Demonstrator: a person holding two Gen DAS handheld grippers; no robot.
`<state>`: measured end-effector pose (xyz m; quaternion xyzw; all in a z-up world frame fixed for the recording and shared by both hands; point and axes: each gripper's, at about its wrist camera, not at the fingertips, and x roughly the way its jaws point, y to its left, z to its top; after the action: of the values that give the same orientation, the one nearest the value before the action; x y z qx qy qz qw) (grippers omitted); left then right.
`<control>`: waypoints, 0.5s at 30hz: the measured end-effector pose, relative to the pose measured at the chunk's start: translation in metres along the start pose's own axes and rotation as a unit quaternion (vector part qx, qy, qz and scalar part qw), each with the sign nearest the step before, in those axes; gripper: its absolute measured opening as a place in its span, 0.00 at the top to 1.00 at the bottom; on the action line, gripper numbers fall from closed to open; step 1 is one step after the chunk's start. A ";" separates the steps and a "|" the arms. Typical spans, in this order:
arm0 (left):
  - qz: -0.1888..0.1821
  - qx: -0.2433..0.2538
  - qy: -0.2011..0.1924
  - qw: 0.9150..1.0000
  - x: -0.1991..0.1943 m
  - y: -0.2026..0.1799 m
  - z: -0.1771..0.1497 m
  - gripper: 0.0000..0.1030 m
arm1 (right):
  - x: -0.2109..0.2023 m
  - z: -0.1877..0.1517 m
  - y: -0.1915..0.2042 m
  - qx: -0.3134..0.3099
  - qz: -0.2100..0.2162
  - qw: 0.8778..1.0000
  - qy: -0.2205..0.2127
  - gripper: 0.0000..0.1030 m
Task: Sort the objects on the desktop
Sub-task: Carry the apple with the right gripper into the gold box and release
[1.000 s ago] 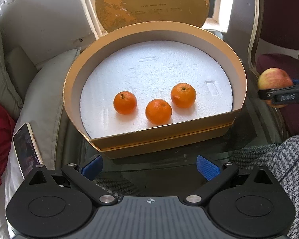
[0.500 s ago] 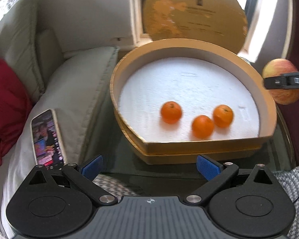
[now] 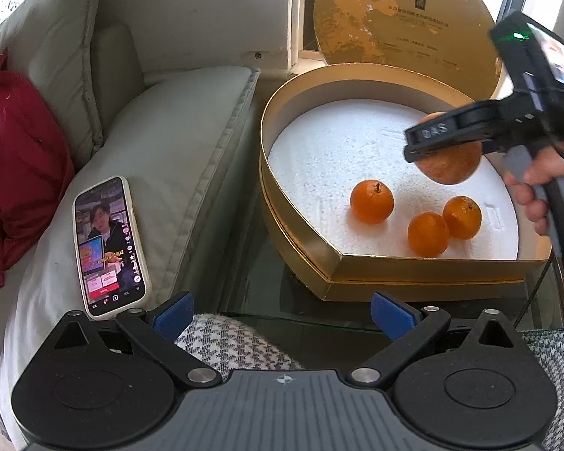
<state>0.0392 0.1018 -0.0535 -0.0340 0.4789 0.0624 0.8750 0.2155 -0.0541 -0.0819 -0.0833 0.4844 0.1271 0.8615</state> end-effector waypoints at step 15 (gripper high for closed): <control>-0.007 -0.007 0.006 1.000 0.003 0.007 -0.004 0.02 | 0.038 0.002 0.022 0.013 -0.029 0.998 0.051 0.16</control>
<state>0.0364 0.1082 -0.0583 -0.0439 0.4832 0.0595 0.8724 0.2295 -0.0277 -0.1142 -0.0926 0.5263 0.0914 0.8403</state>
